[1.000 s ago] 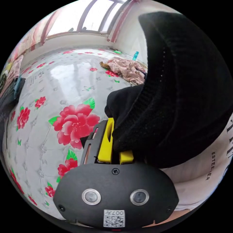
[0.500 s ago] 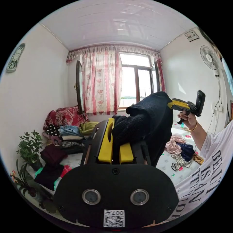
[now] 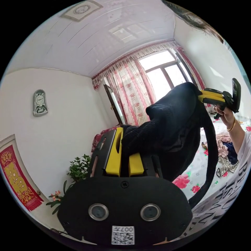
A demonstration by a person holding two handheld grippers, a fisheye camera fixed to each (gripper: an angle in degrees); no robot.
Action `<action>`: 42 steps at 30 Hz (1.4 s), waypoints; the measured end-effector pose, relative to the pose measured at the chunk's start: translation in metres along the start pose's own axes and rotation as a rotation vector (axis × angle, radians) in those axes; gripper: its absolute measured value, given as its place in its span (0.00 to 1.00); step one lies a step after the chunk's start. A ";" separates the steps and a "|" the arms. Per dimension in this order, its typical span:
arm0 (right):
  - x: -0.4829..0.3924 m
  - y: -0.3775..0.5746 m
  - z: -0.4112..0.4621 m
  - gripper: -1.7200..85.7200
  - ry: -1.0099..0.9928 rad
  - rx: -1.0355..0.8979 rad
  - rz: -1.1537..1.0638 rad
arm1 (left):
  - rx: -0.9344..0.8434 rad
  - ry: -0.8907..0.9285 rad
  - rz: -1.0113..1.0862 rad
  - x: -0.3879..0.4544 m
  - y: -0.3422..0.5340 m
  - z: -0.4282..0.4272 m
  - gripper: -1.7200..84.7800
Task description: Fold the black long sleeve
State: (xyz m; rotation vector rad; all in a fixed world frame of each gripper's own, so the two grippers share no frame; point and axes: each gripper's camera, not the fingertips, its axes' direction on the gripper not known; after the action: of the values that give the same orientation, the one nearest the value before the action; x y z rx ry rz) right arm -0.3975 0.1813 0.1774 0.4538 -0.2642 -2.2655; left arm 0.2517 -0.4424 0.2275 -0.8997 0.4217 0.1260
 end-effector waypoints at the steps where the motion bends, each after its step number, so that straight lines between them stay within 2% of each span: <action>1: -0.002 -0.003 0.006 0.04 0.013 -0.013 -0.010 | -0.023 0.027 0.001 -0.001 -0.001 0.017 0.01; 4: -0.007 -0.016 0.057 0.04 0.042 -0.109 -0.022 | -0.111 0.098 -0.015 -0.008 -0.003 0.088 0.02; 6: -0.008 -0.016 0.126 0.05 0.057 -0.230 -0.021 | -0.209 0.141 -0.027 -0.012 -0.001 0.157 0.02; 8: -0.002 -0.004 0.194 0.06 0.020 -0.326 0.047 | -0.367 0.203 -0.059 -0.011 0.012 0.246 0.04; 10: 0.001 0.030 0.267 0.07 0.000 -0.448 0.145 | -0.660 0.211 -0.115 -0.005 0.058 0.348 0.10; 12: 0.000 0.105 0.344 0.08 -0.087 -0.733 0.337 | -0.808 0.188 -0.100 0.002 0.100 0.382 0.11; 15: -0.035 0.212 0.357 0.09 -0.249 -0.963 0.556 | -0.901 0.178 -0.099 0.009 0.174 0.381 0.11; 18: -0.108 0.289 0.318 0.12 -0.310 -1.112 0.598 | -1.048 0.290 -0.169 0.022 0.259 0.361 0.11; 22: -0.172 0.327 0.265 0.14 -0.341 -1.206 0.747 | -1.216 0.453 -0.309 0.046 0.334 0.324 0.12; 24: -0.188 0.317 0.254 0.15 -0.229 -1.226 0.692 | -1.216 0.499 -0.348 0.055 0.341 0.317 0.12; 28: -0.185 0.284 0.283 0.17 -0.142 -1.186 0.565 | -1.230 0.574 -0.348 0.076 0.335 0.336 0.13; 33: -0.195 0.261 0.369 0.16 -0.257 -1.211 0.392 | -1.124 0.653 -0.393 0.085 0.316 0.367 0.14; 38: -0.224 0.264 0.438 0.12 -0.492 -1.378 0.370 | -1.177 0.645 -0.424 0.085 0.322 0.392 0.15; 40: -0.210 0.255 0.452 0.11 -0.391 -1.417 0.349 | -1.174 0.660 -0.435 0.079 0.321 0.402 0.15; 42: -0.158 0.236 0.456 0.11 -0.014 -1.386 0.239 | -1.170 0.656 -0.411 0.078 0.318 0.406 0.15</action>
State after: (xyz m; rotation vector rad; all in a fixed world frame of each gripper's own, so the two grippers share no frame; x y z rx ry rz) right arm -0.3249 0.1631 0.7096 -0.3214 1.1251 -1.6967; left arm 0.3562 0.0669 0.1850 -2.1824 0.7757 -0.3582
